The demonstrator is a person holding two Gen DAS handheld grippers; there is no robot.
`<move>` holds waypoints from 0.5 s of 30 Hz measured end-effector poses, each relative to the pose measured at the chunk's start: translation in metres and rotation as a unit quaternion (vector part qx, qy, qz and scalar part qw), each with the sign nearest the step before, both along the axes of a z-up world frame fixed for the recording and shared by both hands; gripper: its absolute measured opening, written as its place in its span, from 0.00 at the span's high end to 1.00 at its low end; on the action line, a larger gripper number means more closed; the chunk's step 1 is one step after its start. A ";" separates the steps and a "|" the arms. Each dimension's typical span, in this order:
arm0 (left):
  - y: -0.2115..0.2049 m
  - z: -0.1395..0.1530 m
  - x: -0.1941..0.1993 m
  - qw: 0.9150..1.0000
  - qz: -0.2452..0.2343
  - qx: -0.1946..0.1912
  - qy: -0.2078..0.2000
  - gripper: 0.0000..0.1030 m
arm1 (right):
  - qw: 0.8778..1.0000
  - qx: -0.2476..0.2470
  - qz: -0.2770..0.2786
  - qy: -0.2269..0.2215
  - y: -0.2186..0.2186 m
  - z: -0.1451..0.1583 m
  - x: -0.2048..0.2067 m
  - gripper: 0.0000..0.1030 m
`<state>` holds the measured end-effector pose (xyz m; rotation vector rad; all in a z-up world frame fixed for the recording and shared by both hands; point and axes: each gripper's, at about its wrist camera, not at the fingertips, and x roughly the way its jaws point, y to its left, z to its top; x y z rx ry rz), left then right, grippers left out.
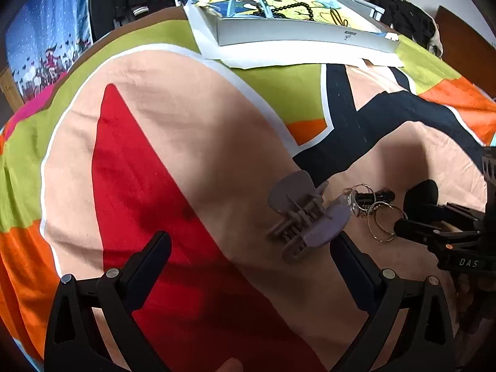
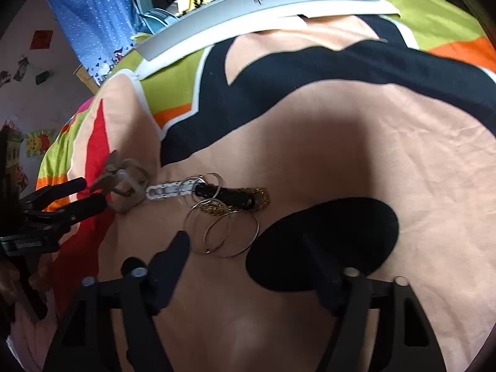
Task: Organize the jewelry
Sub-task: 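Lower the left tool onto the grey hair claw clip, then close the left tool on the grey claw clip while the right tool grasps a hoop earring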
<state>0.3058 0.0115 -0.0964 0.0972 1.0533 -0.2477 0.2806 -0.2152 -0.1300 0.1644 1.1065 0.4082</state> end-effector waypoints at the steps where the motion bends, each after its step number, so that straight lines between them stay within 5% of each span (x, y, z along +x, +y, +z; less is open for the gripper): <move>1: -0.001 0.000 0.000 1.000 -0.003 0.007 -0.005 0.03 | 1.000 -0.001 -0.001 0.003 0.001 -0.003 0.002 0.35; 15: -0.017 -0.001 0.000 0.998 -0.027 0.004 -0.048 0.04 | 1.000 -0.020 -0.001 -0.009 0.002 -0.006 -0.001 0.50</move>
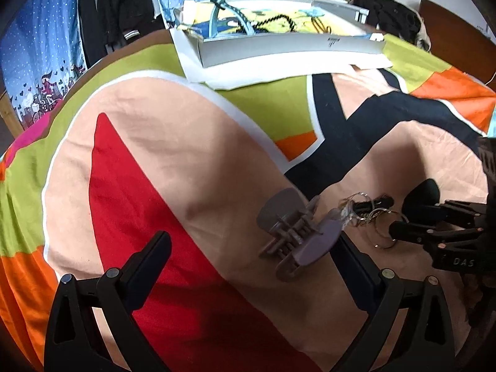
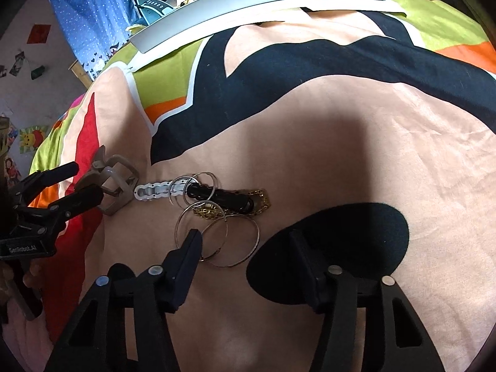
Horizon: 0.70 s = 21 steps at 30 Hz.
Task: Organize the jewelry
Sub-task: 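Close the left tool on the grey claw clip while the right tool grasps a hoop earring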
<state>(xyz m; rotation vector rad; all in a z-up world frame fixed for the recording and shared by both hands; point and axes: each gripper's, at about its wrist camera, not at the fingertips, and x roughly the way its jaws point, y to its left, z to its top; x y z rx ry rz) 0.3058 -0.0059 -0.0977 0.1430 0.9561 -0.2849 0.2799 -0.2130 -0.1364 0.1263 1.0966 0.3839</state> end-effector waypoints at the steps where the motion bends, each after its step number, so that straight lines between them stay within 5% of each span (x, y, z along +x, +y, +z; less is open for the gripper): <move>1: 0.000 0.001 -0.001 1.000 -0.004 -0.006 -0.002 0.06 | 1.000 0.000 0.000 -0.001 0.000 0.000 0.000 0.51; 8: 0.000 0.000 -0.001 1.000 -0.017 -0.022 0.011 0.34 | 1.000 0.003 0.017 -0.002 0.007 0.000 -0.003 0.64; 21: 0.004 -0.003 -0.001 0.998 -0.020 -0.042 0.032 0.75 | 0.999 0.003 0.034 0.008 0.013 -0.003 -0.005 0.65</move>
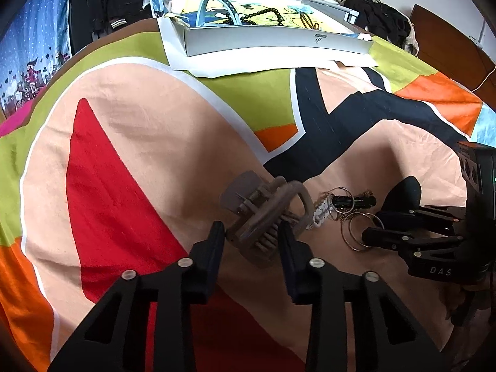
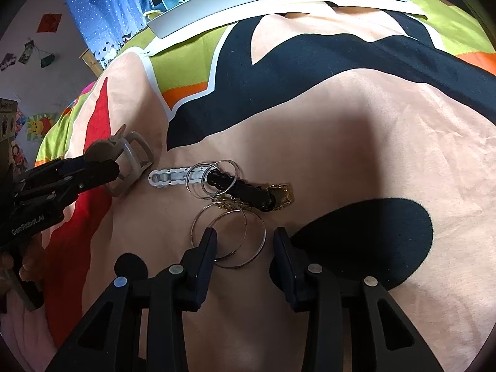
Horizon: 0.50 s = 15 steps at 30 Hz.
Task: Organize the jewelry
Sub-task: 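Close the left tool on the grey claw clip while the right tool grasps a hoop earring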
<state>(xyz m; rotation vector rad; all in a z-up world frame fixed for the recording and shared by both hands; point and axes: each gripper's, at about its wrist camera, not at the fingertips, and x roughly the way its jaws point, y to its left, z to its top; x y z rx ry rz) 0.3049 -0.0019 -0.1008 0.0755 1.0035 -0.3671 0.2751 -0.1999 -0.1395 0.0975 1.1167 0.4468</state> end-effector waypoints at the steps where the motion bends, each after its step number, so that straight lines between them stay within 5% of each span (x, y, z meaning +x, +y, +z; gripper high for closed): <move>1: 0.000 0.000 0.000 1.000 0.000 -0.001 0.000 0.80 | 1.000 0.000 0.000 0.000 0.001 0.000 0.000 0.65; 5: 0.002 0.000 0.001 1.000 0.005 -0.010 0.006 0.80 | 1.000 -0.002 0.004 0.000 0.004 0.000 0.000 0.65; 15: 0.001 -0.003 -0.001 1.000 0.001 0.012 0.001 0.81 | 1.000 -0.009 0.023 0.002 0.016 -0.001 -0.002 0.86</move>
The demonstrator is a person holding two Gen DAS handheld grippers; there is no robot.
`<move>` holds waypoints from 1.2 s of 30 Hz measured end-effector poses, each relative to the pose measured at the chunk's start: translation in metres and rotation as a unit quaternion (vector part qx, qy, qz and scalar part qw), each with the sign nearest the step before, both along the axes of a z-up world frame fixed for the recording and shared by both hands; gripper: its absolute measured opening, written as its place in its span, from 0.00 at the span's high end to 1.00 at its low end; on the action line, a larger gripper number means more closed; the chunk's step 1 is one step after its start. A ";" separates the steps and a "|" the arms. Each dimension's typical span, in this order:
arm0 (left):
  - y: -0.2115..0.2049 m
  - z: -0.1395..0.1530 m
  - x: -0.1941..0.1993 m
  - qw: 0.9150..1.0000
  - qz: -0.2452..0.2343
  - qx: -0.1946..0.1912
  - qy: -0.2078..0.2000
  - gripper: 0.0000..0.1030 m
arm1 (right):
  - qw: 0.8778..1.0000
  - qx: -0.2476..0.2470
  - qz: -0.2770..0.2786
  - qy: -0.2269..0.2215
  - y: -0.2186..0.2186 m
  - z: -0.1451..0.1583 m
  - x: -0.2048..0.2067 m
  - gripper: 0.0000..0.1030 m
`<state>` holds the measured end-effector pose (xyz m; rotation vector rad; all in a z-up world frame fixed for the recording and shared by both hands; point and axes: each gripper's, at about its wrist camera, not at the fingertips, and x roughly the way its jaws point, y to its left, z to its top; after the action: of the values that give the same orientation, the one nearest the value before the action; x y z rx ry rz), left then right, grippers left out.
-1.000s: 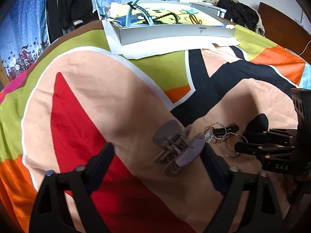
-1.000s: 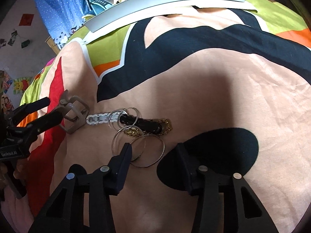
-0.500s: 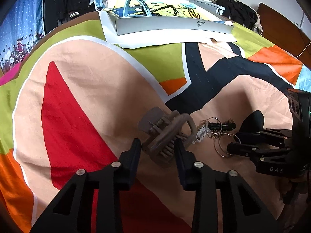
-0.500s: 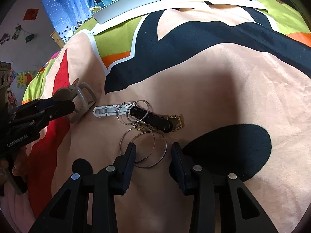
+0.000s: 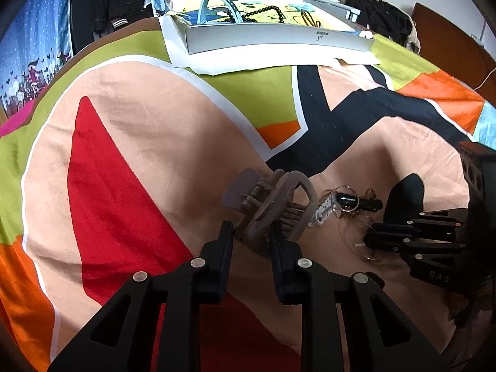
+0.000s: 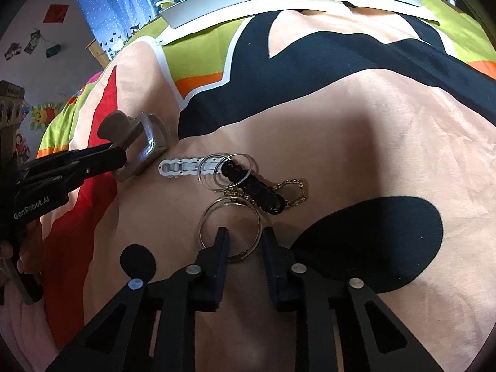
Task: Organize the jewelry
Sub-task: 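Close the left tool on the grey claw clip while the right tool grasps a hoop earring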
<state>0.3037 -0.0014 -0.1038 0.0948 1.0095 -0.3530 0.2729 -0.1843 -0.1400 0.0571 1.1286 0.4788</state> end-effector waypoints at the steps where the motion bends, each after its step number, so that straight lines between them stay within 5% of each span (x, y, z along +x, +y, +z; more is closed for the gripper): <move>1: -0.001 -0.001 0.000 1.000 0.000 0.006 0.001 0.82 | 1.000 0.001 0.003 0.001 0.001 0.000 0.000 0.89; 17: -0.009 0.001 -0.006 1.000 -0.005 0.010 -0.020 0.88 | 1.000 0.001 0.012 -0.014 0.006 0.005 -0.007 0.94; 36: 0.003 0.023 -0.010 0.998 0.017 -0.038 -0.044 0.88 | 0.997 0.014 0.003 -0.074 0.003 0.031 -0.009 0.96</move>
<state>0.2937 0.0018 -0.0806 0.0232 0.9090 -0.3530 0.2634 -0.1812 -0.1086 0.0428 0.9776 0.4956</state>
